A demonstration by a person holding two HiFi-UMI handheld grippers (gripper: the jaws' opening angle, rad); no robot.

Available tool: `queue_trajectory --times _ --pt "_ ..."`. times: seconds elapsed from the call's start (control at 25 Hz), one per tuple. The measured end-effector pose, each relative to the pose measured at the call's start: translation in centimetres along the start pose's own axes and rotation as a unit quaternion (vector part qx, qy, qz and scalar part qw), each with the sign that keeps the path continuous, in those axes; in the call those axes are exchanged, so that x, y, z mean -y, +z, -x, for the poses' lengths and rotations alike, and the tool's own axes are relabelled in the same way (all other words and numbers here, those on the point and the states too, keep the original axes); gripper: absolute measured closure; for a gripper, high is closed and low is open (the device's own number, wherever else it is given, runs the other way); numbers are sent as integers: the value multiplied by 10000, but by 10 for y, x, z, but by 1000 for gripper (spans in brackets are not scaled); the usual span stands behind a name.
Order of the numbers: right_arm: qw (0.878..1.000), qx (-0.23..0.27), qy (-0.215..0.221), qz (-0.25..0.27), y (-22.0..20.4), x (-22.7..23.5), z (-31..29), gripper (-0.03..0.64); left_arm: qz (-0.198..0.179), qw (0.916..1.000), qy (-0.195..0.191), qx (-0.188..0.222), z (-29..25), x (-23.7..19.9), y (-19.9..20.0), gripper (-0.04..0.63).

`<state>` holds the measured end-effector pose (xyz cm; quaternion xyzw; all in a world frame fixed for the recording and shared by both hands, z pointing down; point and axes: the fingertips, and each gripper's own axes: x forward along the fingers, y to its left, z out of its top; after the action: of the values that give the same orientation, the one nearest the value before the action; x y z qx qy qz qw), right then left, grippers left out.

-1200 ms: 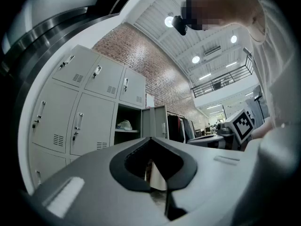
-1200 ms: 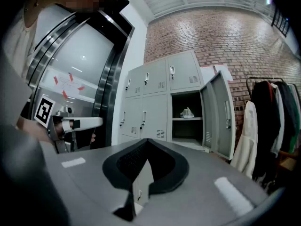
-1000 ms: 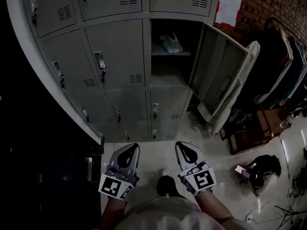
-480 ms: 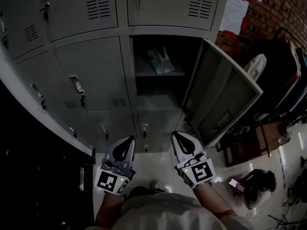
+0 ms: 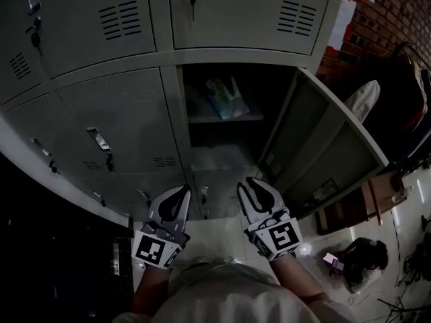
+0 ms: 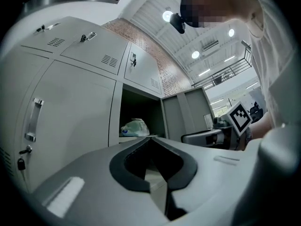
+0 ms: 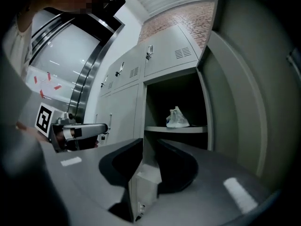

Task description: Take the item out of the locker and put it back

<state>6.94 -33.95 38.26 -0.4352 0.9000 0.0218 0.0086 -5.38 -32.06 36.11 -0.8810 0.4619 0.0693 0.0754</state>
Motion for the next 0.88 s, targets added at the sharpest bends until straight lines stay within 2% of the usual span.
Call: queue_trajectory --times 0.08,0.12,0.2,0.28,0.44,0.6,0.68,0.8,0.88 --pt "9999 69 -59 76 7 3 -16 548 48 10000 -56 35 -5 -10 3 617" --pt "9998 90 -92 117 11 5 -25 522 78 9999 -98 47 -7 -13 3 617" --pt "9996 120 -141 211 20 10 -45 430 106 9997 -217 47 -12 -16 2 617" --pt "9987 224 -209 399 33 20 -71 302 103 9992 -374 12 -15 -15 -2 617" --pt "9953 448 -506 693 67 58 -124 195 160 9978 -647 -76 -17 -8 -13 617" --pt "9953 316 -778 487 82 97 -163 160 150 9960 -825 -323 -13 -10 -23 617" --pt "9957 177 -823 377 81 107 -177 156 178 9964 -743 -364 -10 -20 -24 617" --pt "9959 -109 -808 400 72 113 -193 162 203 9985 -491 -164 -7 -40 -20 617" --pt "9953 -295 -790 472 66 115 -199 205 234 9988 -391 -160 -4 -48 -21 617"
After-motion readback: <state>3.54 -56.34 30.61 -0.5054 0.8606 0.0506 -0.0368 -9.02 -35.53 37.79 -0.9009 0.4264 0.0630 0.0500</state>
